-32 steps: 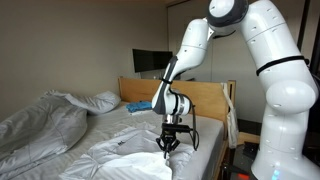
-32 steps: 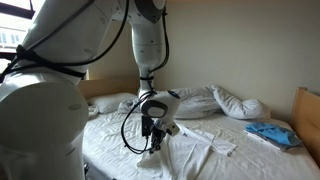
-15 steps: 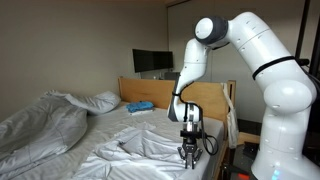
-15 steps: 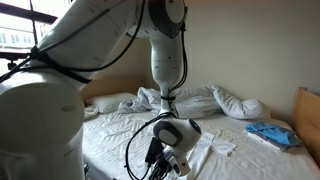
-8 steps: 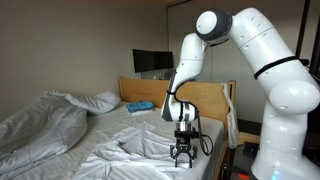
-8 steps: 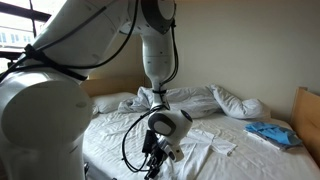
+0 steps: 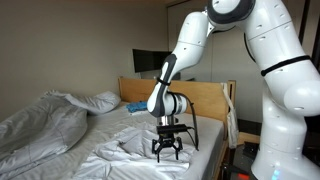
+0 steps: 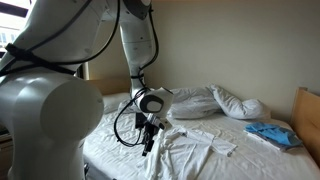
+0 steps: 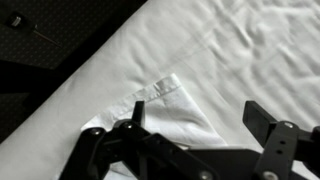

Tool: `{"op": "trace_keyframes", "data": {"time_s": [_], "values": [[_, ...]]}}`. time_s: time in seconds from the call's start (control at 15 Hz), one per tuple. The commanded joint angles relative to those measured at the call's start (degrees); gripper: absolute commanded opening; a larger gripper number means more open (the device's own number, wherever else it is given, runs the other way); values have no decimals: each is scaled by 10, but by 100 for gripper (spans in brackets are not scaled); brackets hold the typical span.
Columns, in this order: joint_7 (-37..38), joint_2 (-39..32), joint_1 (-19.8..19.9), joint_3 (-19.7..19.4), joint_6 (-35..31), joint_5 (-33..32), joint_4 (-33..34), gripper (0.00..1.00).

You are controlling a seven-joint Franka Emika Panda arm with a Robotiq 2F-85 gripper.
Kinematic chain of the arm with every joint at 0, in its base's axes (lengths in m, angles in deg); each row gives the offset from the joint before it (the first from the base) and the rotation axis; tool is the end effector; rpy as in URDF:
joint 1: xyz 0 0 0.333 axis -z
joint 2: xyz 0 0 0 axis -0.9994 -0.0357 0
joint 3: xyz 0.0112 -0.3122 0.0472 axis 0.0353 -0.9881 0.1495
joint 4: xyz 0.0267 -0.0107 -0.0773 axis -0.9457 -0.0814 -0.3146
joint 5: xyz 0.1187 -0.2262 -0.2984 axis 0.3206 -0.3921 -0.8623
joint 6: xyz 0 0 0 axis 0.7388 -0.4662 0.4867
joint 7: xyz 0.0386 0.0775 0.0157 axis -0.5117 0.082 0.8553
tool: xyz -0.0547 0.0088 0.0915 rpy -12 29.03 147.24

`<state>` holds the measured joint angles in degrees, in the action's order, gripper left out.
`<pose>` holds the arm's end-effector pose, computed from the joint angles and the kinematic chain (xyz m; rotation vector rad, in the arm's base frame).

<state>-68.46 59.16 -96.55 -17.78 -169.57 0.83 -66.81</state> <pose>0.4348 0.0609 0.1227 -2.6949 1.1275 0.4537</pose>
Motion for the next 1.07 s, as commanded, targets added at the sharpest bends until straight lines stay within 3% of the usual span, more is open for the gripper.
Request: {"op": "trace_keyframes", "data": {"time_s": [0.0, 0.2, 0.4, 0.73, 1.0], "values": [[96, 67, -50, -20, 0, -149, -14, 100], [166, 88, -91, -31, 33, -297, 28, 100], [220, 90, -108, -15, 80, -417, 97, 100], [226, 63, -124, 25, 155, -498, 227, 100], [208, 26, -133, 52, 221, -512, 325, 100]]}}
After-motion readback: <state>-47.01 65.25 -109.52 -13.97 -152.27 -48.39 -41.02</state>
